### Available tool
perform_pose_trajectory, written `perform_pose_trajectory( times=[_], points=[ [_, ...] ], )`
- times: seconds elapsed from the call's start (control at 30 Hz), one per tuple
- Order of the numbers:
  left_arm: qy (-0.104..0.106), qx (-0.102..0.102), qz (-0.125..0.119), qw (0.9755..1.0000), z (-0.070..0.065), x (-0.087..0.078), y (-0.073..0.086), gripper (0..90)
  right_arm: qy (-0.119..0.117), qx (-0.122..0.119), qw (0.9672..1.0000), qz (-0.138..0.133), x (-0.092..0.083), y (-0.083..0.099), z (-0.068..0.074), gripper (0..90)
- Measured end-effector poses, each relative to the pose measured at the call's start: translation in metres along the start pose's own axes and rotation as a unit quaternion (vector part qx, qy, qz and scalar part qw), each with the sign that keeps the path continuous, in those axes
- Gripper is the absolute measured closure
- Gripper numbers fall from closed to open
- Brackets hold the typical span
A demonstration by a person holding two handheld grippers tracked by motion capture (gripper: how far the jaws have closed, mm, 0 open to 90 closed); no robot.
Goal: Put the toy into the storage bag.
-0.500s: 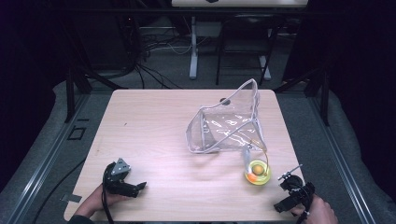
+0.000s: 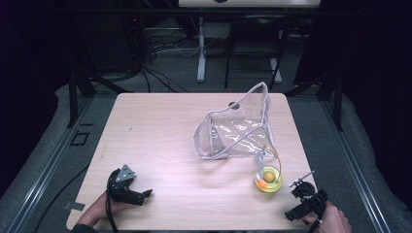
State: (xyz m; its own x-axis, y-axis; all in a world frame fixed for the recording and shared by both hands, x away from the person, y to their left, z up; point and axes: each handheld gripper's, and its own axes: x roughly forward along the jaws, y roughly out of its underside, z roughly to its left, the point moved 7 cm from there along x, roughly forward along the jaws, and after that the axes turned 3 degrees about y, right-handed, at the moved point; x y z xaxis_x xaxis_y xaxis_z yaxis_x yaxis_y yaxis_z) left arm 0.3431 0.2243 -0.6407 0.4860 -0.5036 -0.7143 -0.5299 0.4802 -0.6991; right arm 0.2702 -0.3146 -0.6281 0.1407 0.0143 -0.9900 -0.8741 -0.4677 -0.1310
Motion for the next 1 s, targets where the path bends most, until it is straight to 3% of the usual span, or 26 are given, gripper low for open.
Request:
perform_pose_trajectory(
  times=[0.23, 0.3, 0.43, 0.47, 0.53, 0.7, 1.0],
  points=[
    [0.001, 0.0, 0.0, 1.0, 0.0, 0.0, 0.0, 0.0, -0.006, -0.002, 0.9999, 0.009, -0.001, 0.001, -0.001, 0.0],
    [0.001, 0.0, 0.001, 1.0, 0.0, 0.0, 0.0, 0.0, -0.006, 0.005, 0.9999, -0.007, -0.006, 0.0, -0.002, 0.0],
    [-0.002, -0.001, -0.001, 1.0, 0.0, 0.0, 0.0, 0.0, -0.007, 0.003, 0.9999, -0.01, -0.013, -0.001, -0.002, 0.0],
    [-0.002, 0.0, 0.0, 1.0, 0.0, 0.0, 0.0, 0.0, -0.009, 0.016, 0.9995, -0.026, -0.012, -0.003, 0.001, 0.0],
    [-0.001, 0.0, 0.0, 1.0, 0.0, 0.0, 0.0, 0.0, -0.005, 0.0, 0.9999, -0.009, -0.017, -0.002, -0.001, 0.0],
    [-0.002, -0.001, -0.001, 1.0, 0.0, 0.0, 0.0, 0.0, -0.018, -0.001, 0.9998, -0.012, -0.022, -0.006, 0.003, 0.1],
    [-0.004, -0.001, -0.001, 1.0, 0.0, 0.0, 0.0, 0.1, -0.017, -0.016, 0.9996, -0.014, -0.038, -0.017, 0.01, 0.0]
  ],
)
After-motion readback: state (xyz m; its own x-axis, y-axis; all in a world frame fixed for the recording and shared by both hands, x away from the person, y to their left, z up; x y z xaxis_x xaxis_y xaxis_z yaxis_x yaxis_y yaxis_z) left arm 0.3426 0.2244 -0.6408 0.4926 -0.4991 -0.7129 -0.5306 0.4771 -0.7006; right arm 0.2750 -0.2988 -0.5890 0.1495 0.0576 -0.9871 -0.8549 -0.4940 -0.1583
